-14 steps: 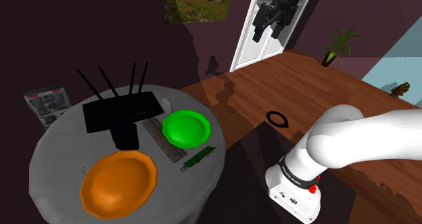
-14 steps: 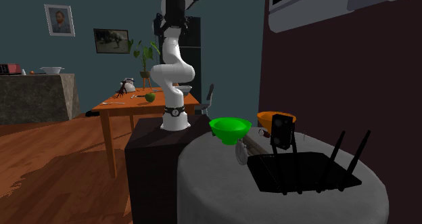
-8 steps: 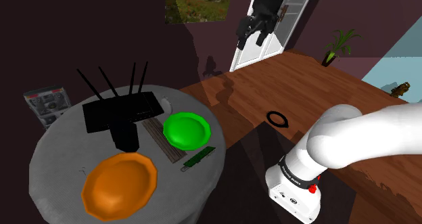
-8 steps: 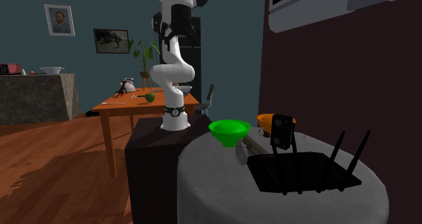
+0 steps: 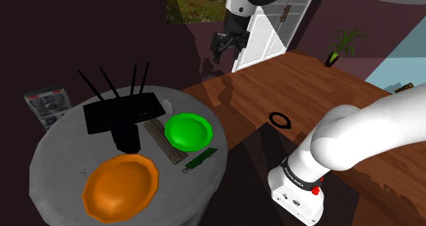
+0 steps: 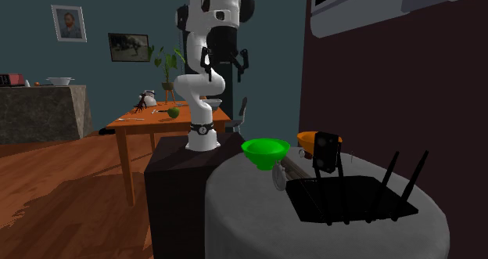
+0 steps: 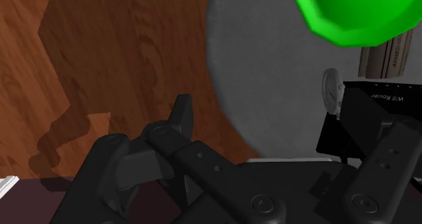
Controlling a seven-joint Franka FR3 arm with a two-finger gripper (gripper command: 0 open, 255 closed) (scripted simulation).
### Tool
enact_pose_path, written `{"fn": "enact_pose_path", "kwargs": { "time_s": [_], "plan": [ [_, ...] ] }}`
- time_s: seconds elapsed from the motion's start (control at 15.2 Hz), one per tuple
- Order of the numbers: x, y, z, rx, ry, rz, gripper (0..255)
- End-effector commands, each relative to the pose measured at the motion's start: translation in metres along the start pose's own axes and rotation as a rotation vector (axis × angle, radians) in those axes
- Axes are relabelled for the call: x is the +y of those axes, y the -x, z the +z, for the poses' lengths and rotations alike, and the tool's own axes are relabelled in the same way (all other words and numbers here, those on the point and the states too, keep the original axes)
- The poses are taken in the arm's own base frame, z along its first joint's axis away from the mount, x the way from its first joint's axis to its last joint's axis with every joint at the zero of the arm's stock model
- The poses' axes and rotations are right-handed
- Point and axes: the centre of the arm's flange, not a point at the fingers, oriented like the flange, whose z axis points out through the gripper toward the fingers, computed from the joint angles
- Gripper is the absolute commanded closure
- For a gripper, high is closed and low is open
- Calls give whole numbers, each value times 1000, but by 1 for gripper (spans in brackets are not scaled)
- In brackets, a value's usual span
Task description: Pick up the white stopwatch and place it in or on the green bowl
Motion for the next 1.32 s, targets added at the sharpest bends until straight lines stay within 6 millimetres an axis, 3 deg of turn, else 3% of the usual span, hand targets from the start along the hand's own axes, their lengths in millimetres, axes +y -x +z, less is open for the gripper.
{"fn": "enact_pose_path", "kwargs": {
  "time_s": [0.0,1.25],
  "plan": [
    [-13,-16,21,-11,-6,-7,0],
    [-137,-143,206,-119,-53,-70,0]
  ]
}}
